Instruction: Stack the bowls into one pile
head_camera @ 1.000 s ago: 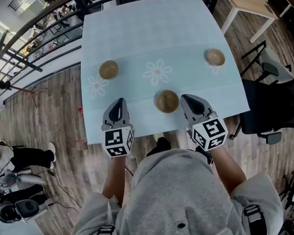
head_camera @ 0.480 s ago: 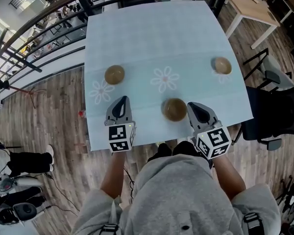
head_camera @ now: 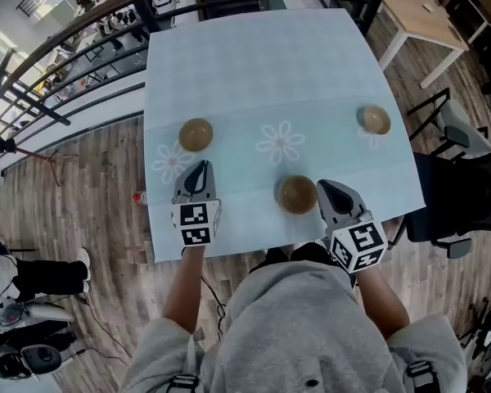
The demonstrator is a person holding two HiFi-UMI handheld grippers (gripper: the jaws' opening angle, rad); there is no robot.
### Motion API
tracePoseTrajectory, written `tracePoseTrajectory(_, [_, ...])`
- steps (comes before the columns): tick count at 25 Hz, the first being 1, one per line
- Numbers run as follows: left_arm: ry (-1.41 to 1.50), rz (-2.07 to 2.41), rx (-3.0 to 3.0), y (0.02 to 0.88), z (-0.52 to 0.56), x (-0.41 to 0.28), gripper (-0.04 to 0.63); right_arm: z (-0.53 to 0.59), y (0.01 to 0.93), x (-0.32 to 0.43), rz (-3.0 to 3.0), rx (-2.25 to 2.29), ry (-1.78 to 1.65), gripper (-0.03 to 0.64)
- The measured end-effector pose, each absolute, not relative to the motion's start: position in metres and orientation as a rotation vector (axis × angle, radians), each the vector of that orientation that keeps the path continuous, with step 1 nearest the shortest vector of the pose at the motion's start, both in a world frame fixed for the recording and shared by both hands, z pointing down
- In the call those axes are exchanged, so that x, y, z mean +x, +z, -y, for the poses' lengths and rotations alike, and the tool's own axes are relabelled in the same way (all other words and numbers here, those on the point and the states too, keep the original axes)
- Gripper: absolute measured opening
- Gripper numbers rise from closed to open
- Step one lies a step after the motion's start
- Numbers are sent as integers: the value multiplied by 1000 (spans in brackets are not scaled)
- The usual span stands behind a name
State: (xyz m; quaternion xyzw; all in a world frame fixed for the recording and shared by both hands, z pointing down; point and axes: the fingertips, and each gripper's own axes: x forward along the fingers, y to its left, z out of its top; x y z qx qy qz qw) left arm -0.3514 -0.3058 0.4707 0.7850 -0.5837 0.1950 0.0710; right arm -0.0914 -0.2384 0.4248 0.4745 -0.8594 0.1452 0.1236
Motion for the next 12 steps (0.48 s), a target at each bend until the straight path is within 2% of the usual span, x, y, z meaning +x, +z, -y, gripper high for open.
tracePoseTrajectory(12, [758, 1697, 2363, 517, 341, -367, 21, 250, 436, -91, 2466, 1406, 472, 28])
